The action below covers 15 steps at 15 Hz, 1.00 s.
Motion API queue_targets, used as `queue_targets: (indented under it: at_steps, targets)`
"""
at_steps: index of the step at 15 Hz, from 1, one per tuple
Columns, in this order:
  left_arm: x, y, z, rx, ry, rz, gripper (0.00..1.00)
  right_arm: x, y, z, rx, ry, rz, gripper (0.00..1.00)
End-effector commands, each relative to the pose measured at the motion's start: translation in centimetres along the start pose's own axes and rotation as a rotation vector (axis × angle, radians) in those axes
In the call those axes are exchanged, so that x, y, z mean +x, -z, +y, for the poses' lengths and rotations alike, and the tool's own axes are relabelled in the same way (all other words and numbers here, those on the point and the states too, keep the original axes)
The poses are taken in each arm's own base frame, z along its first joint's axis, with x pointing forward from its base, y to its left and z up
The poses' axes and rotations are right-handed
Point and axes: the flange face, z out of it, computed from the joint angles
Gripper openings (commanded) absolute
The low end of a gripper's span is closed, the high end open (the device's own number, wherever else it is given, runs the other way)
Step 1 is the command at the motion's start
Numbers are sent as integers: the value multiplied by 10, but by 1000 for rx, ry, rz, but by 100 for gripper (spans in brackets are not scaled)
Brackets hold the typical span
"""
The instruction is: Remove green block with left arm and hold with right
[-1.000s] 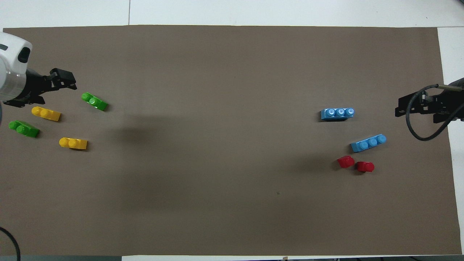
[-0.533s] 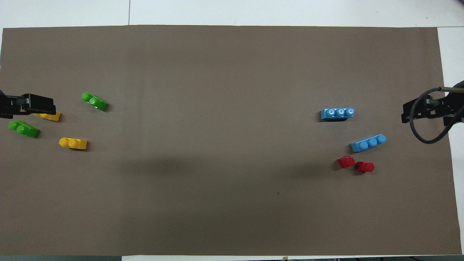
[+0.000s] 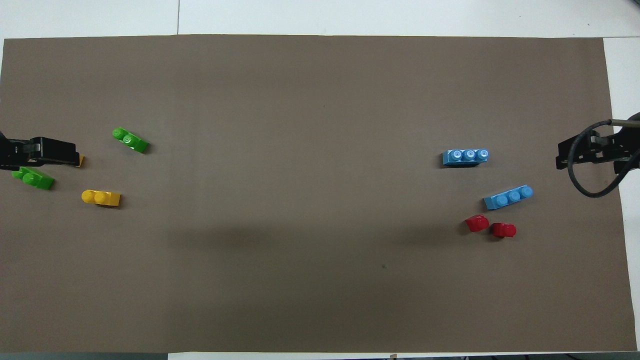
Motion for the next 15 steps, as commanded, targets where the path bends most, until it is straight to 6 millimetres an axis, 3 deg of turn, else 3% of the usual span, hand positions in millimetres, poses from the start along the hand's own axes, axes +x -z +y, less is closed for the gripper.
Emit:
queue_targets:
  at_steps: [1, 15]
  targets:
    - [-4, 6, -1, -45, -4, -5, 100, 6, 5, 5, -6, 7, 40, 100]
    - [-5, 6, 0, -50, -5, -8, 100, 8, 6, 4, -4, 9, 52, 100]
